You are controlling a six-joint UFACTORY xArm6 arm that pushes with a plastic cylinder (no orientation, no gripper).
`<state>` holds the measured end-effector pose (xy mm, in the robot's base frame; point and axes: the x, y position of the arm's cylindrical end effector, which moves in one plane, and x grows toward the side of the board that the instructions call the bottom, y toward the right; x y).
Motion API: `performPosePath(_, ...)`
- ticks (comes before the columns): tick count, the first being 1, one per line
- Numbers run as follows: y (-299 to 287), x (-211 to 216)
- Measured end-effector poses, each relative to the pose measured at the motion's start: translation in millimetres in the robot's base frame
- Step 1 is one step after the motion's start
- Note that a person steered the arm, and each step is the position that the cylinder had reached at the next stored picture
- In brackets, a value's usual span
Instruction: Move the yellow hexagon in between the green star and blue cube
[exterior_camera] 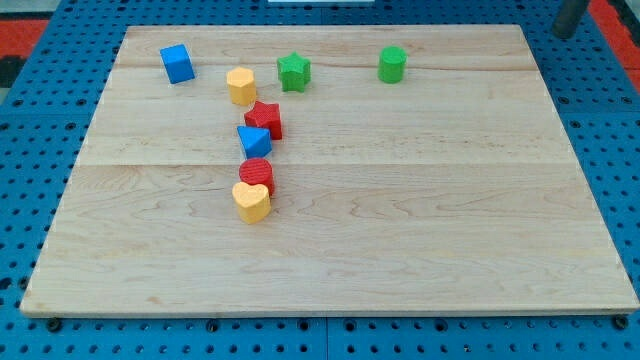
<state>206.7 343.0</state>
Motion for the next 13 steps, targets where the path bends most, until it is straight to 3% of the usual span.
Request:
performPosePath(2, -1.6, 25.2)
performPosePath(3, -36.8, 88.5)
performPosePath(4, -117.9, 110.2)
performPosePath(6, -290.3, 110.7)
performPosePath(9, -377.1, 121.8)
performPosePath(11, -366.4, 111.3)
performPosePath(12, -391.5, 136.4)
performPosePath(13, -439.8, 129.1)
